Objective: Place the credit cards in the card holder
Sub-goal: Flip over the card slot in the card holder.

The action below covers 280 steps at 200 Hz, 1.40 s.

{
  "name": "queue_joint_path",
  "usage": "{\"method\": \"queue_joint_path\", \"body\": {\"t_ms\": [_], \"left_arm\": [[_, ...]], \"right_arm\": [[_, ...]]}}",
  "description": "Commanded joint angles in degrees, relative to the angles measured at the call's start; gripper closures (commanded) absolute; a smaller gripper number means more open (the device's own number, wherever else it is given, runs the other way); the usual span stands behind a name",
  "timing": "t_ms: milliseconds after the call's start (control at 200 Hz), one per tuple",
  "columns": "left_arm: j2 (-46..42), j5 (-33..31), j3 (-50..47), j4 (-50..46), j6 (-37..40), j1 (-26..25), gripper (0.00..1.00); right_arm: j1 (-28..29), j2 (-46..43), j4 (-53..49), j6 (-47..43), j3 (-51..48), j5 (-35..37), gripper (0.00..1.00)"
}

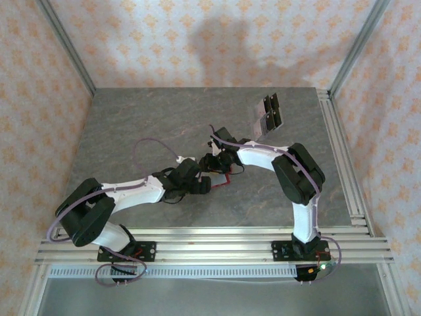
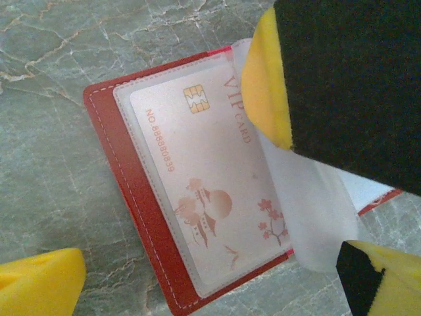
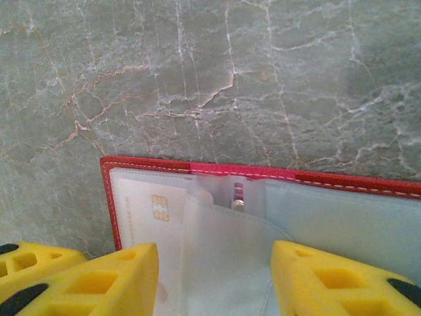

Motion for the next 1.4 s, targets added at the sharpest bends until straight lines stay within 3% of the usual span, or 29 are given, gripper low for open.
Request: {"method": "queue_joint_path", "body": {"t_ms": [0, 405, 906, 1396], "left_arm": [[1.0, -3.1, 1.8, 1.1, -0.3, -0.7, 0.0], [1.6, -3.7, 3.8, 2.1, 0.2, -1.0, 0.0], [2.1, -4.8, -0.7, 2.6, -1.3, -1.4, 0.0], [1.3, -4.7, -1.6, 2.9, -1.7, -1.4, 0.0]], "right_arm": [[0.5, -0.2, -0.6, 0.5, -1.4, 0.0, 0.51], [0.5, -0.4, -0.4, 0.6, -1.8, -0.2, 0.51], [0.4, -1.2, -1.9, 0.7, 0.7, -0.2, 0.51], [-1.6, -9.4, -0.9, 4.7, -2.6, 4.1, 0.5]]}}
